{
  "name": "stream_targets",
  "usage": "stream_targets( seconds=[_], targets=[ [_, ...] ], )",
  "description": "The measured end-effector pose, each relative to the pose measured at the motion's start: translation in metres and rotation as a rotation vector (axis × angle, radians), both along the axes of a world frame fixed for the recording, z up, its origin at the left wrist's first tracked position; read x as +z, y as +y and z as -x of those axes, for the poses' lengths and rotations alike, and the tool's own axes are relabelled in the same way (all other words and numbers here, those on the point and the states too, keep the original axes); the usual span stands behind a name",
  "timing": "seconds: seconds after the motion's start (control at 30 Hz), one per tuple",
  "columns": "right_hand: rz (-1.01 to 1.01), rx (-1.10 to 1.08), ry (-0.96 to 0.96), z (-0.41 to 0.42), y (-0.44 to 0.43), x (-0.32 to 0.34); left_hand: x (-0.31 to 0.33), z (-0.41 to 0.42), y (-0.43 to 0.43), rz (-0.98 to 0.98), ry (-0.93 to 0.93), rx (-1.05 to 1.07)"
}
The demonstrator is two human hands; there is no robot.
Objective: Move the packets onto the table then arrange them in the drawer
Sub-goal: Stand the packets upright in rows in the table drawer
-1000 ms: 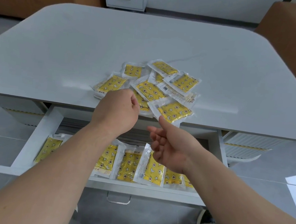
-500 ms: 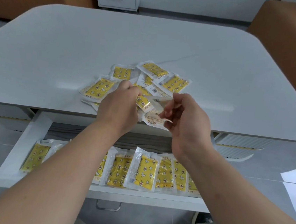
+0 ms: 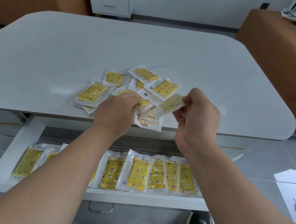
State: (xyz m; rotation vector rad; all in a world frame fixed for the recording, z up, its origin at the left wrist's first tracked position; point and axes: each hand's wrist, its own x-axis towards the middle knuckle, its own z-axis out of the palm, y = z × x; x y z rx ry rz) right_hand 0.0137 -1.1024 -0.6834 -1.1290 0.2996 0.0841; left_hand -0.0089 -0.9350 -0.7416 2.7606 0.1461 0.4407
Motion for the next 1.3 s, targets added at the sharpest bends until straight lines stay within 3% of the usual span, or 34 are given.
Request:
stream_targets(
  seconds=[0.3,0.47,0.63,0.9,1.07,1.3],
  targets=[
    [-0.229,-0.125,0.222,-0.002,-0.004,-0.007,0.014,0.014,0.000,0.176,-0.358,0.040],
    [-0.274,-0.120,0.252,0.002,-0.005,-0.006,0.036,0.033,-0.006,0.575,-0.445,0.130],
    [-0.277,-0.133,0.270,0.002,-0.007,-0.008,0.039,0.043,-0.001,0.579,-0.345,0.270],
    [-0.266,0.046,0.319,0.000,-0.011,-0.015,0.040,0.049,-0.001,0.672,-0.185,0.326],
    [-0.355,0.100,0.282,0.001,-0.006,-0.018,0.041,0.048,-0.006,0.949,-0.108,0.345],
    [-0.271,0.130,0.307,0.001,-0.007,-0.017,0.035,0.045,-0.005,1.098,-0.007,0.316]
  ],
)
